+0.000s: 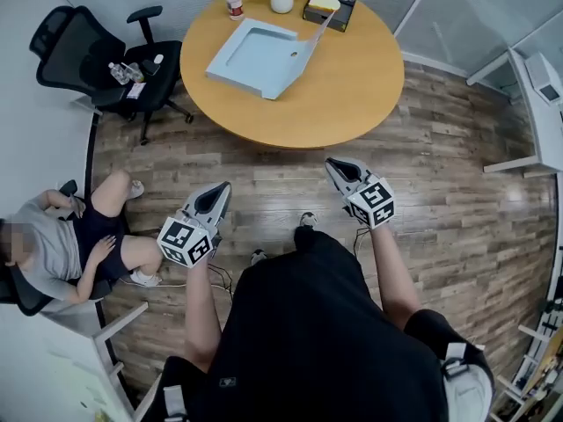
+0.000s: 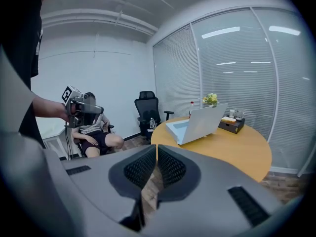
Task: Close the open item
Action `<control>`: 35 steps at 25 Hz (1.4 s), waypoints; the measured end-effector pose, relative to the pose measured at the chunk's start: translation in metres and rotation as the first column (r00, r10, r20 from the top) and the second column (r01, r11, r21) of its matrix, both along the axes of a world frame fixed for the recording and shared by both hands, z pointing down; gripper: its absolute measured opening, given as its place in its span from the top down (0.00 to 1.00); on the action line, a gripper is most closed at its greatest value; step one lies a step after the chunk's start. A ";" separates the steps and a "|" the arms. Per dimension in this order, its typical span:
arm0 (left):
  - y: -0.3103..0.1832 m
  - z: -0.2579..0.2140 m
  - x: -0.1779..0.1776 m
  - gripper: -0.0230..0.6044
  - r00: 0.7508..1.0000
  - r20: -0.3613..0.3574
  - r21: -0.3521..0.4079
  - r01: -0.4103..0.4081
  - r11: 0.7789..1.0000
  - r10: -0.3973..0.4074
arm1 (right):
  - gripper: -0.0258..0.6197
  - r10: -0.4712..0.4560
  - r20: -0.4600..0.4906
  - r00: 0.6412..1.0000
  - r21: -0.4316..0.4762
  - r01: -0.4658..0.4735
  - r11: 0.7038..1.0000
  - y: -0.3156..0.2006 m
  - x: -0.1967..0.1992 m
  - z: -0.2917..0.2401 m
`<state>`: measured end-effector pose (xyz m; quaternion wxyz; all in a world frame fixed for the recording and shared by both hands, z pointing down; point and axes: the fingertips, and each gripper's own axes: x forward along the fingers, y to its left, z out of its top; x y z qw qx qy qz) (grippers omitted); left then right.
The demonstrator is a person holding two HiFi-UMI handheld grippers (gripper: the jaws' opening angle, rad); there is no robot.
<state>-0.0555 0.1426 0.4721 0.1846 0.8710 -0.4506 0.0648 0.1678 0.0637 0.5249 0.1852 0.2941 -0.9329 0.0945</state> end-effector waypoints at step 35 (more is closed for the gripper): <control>-0.293 0.031 -0.102 0.96 1.000 -0.023 -0.012 0.012 1.000 -0.012 | 0.95 0.195 -0.086 0.977 -0.037 -0.199 0.979 -0.272 -0.012 0.025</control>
